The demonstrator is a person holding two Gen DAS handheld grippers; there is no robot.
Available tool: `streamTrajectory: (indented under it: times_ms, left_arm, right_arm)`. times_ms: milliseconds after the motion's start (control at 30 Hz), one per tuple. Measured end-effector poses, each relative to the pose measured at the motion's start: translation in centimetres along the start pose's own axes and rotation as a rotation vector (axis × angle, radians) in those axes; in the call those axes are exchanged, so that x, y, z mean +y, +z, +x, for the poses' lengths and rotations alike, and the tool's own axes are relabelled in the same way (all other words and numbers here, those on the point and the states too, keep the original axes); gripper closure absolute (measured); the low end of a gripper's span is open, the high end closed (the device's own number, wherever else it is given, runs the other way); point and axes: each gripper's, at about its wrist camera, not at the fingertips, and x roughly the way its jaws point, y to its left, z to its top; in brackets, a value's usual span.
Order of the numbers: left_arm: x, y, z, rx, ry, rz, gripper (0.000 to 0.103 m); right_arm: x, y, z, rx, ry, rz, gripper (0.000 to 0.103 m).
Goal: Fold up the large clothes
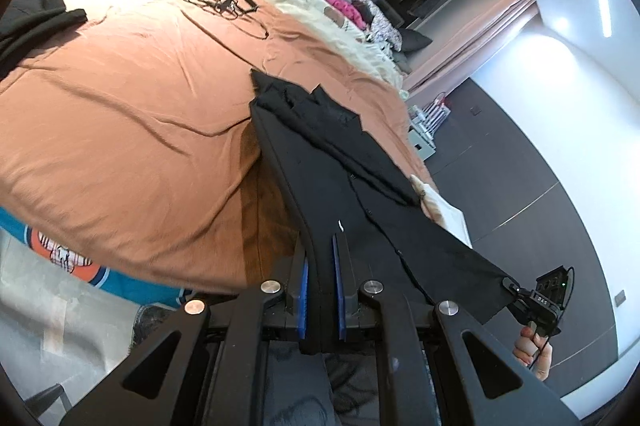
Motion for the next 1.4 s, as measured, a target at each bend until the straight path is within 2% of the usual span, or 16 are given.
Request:
streamTrajectory:
  times_ms: [233,433,700,867,1133,1400]
  left_arm:
    - [-1.0,-1.9,-4.4,-0.049,-0.028,0.01,0.091]
    - [-2.0,-1.9,-7.2,-0.085,-0.004,0.036,0.091]
    - [-2.3,-0.8,-7.7,-0.114,0.004,0.033,0.091]
    - [-1.9,0.5,-7.1,-0.116,0.003,0.024,0.091]
    - [-3.8,6.3,-4.2,-0.13,0.01,0.055,0.091]
    - [-5.6,13.6,0.8,-0.138,0.051,0.09,0.091]
  right_arm:
    - [2.1,-2.0,-3.1,-0.028,0.049,-0.041,0.091]
    - [4.0,-2.8,-4.8,-0.052,0.093,-0.082,0.091]
    - [5.4,-2.3,-4.8,-0.077,0.122,-0.114,0.092]
    - [4.8,-0.7,-4.0,-0.071,0.098,-0.125,0.092]
    - [4.9,3.1,-1.8,-0.082,0.083,-0.128,0.092]
    - [4.3,9.5,1.8,-0.117,0.036,-0.108,0.092]
